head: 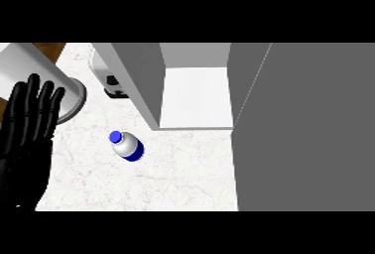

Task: Pick up the bottled water, place it into the cabinet and close the cabinet

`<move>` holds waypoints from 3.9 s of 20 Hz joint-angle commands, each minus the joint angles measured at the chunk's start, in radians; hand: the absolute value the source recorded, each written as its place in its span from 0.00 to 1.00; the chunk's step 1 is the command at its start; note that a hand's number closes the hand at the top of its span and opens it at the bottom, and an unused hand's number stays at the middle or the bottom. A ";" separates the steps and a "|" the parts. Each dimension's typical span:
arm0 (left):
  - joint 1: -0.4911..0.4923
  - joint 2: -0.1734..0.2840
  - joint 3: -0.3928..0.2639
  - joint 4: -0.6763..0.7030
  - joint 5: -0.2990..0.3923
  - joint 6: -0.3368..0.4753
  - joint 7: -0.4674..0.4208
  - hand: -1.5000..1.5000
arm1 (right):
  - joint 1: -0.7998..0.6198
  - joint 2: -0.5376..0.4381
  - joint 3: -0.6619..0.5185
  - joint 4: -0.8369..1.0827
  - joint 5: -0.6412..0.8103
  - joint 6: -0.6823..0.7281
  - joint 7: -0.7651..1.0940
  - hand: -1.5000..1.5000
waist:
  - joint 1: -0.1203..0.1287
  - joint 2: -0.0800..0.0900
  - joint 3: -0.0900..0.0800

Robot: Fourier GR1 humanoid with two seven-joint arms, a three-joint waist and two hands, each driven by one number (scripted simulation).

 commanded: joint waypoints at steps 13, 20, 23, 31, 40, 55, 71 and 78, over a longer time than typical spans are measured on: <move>0.094 -0.085 -0.321 0.114 0.057 0.541 0.139 0.00 | 0.255 0.030 0.075 -0.121 -0.365 0.146 0.186 0.00 | -0.012 0.003 -0.028; 0.199 -0.086 -0.435 0.033 -0.013 0.600 0.135 0.00 | 0.411 0.057 0.111 -0.176 -0.351 0.196 0.116 0.00 | -0.005 0.003 -0.027; 0.268 -0.085 -0.520 0.006 -0.031 0.636 0.107 0.00 | 0.415 0.090 0.154 -0.154 -0.315 0.178 0.086 0.00 | -0.002 0.003 -0.027; 0.386 -0.040 -0.477 0.013 0.062 0.572 -0.022 0.00 | 0.450 0.090 0.143 -0.138 -0.279 0.234 0.045 0.00 | 0.001 0.004 -0.028; 0.355 -0.048 -0.393 0.089 0.120 0.553 -0.103 0.00 | 0.465 0.063 0.072 -0.109 -0.343 0.286 0.006 0.00 | -0.002 0.005 -0.027; 0.314 0.053 -0.102 0.323 0.294 0.348 -0.253 0.00 | 0.538 0.074 0.143 -0.082 -0.278 0.325 -0.082 0.00 | -0.002 0.005 -0.028; 0.127 0.024 0.072 0.832 0.400 0.154 -0.401 0.00 | 0.621 0.047 0.133 -0.211 -0.345 0.345 -0.049 0.00 | -0.006 0.006 -0.028; 0.040 -0.043 0.093 1.079 0.407 0.077 -0.524 0.00 | 0.652 0.062 0.134 -0.094 -0.294 0.402 -0.196 0.00 | -0.009 0.005 -0.028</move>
